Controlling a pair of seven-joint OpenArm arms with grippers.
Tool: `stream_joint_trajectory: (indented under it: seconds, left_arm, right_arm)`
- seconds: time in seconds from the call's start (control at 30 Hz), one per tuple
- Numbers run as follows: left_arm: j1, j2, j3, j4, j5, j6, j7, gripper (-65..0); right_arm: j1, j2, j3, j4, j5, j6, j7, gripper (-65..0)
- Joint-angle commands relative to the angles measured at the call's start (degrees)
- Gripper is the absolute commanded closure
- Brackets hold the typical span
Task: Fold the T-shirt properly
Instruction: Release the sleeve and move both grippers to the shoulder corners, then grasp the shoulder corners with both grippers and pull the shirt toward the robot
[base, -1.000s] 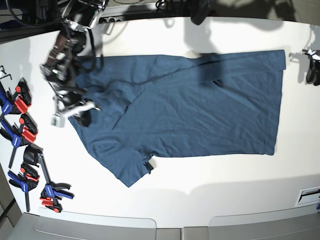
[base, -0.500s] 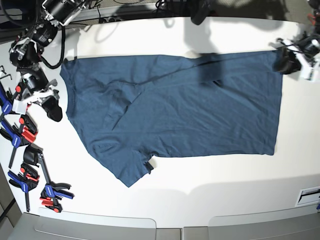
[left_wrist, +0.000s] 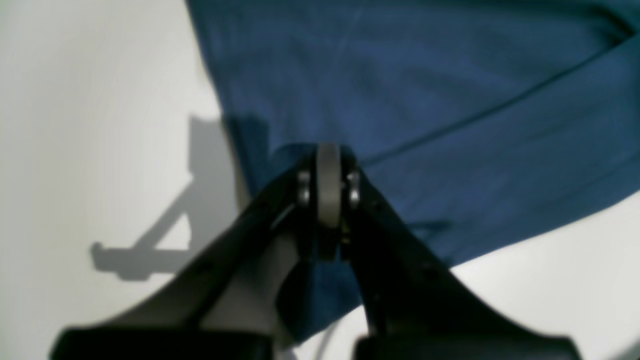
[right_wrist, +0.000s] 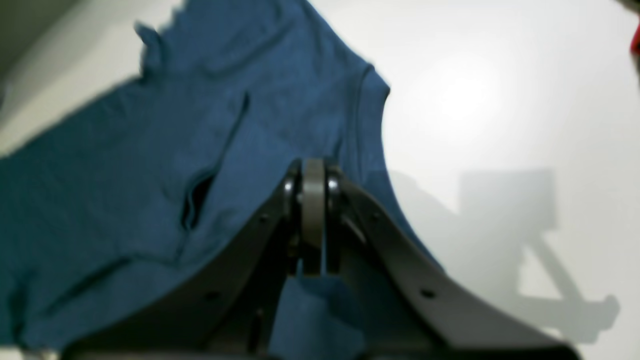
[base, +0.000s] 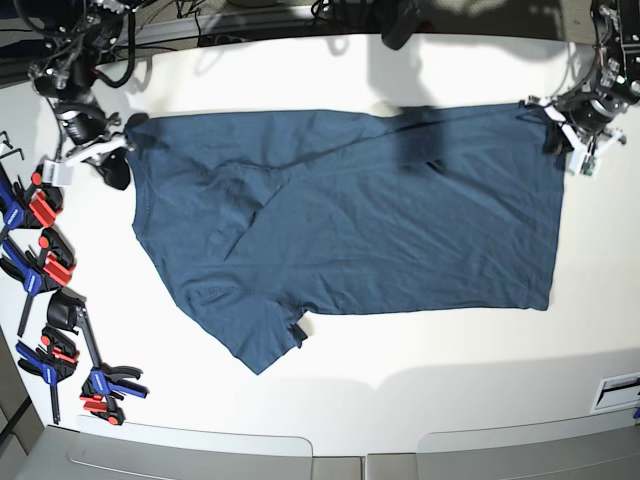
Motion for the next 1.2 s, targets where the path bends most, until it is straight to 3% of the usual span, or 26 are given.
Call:
stream_joint_trajectory:
  seconds: [0.0,0.17,0.33,0.53,0.6,0.8,1.17]
  left_arm:
    - [-0.15,-0.98,-0.48,-0.5,-0.9,0.22,-0.81,0.0]
    - [-0.13,-0.98,-0.48,-6.14,-0.92,0.22,-0.72,0.0]
    - [-0.13,-0.98,-0.48,-7.61,-0.92,0.22,0.42,0.0]
    - [-0.13,-1.01,-0.5,-7.61,-0.92,0.22,0.59,0.0]
    - [-0.13,-1.01,-0.5,-7.61,-0.92,0.24,0.59,0.0]
    - [-0.04,-1.01,-0.5,-7.61,-0.94,0.24,3.48,0.0]
    - [1.77,-1.01,-0.5,-7.56,-0.98,0.24,7.48,0.0]
  right_arm:
    - [0.17,0.92,-0.87,0.9,0.52,0.44,1.6,0.0]
    - [-0.7,0.9,-8.26,0.87,-6.64,0.33,5.07,0.0]
    - [-0.72,0.92,-14.29,0.83,-15.12,-4.66,7.32,0.0]
    - [-0.72,0.96,-15.47,0.02,-20.41,-7.21,9.09,0.0]
    - [-0.72,0.96,-15.47,-1.77,-20.85,-8.63,9.22,0.0]
    - [-1.31,0.94,-15.47,-9.35,-20.35,-8.63,8.85,0.0]
    - [-8.68,1.14,-15.47,-9.64,-18.4,-8.59,8.87,0.0]
